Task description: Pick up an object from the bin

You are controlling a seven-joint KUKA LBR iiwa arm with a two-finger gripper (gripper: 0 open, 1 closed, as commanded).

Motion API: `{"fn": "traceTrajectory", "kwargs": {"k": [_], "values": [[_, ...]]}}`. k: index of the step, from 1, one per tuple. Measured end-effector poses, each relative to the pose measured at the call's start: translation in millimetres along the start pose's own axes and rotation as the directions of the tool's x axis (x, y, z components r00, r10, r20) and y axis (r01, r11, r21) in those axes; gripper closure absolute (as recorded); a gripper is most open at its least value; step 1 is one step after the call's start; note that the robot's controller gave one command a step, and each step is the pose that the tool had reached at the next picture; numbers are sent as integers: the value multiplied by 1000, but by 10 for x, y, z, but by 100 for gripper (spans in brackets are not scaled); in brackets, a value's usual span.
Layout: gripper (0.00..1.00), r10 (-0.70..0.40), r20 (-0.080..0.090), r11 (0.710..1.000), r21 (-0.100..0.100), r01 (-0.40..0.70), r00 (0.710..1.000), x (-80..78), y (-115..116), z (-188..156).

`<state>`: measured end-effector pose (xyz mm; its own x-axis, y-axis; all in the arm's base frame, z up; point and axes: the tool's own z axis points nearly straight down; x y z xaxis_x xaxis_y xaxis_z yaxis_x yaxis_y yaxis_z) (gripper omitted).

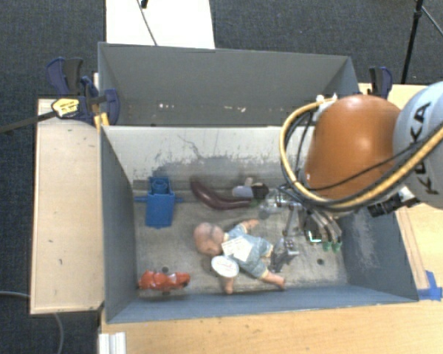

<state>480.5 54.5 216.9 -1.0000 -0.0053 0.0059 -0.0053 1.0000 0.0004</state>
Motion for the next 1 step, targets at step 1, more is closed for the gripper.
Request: {"fn": "traceTrajectory", "kwargs": {"k": [1], "values": [[0,2,8,1000,0,-2,1000,-17,-3,-35]]}}
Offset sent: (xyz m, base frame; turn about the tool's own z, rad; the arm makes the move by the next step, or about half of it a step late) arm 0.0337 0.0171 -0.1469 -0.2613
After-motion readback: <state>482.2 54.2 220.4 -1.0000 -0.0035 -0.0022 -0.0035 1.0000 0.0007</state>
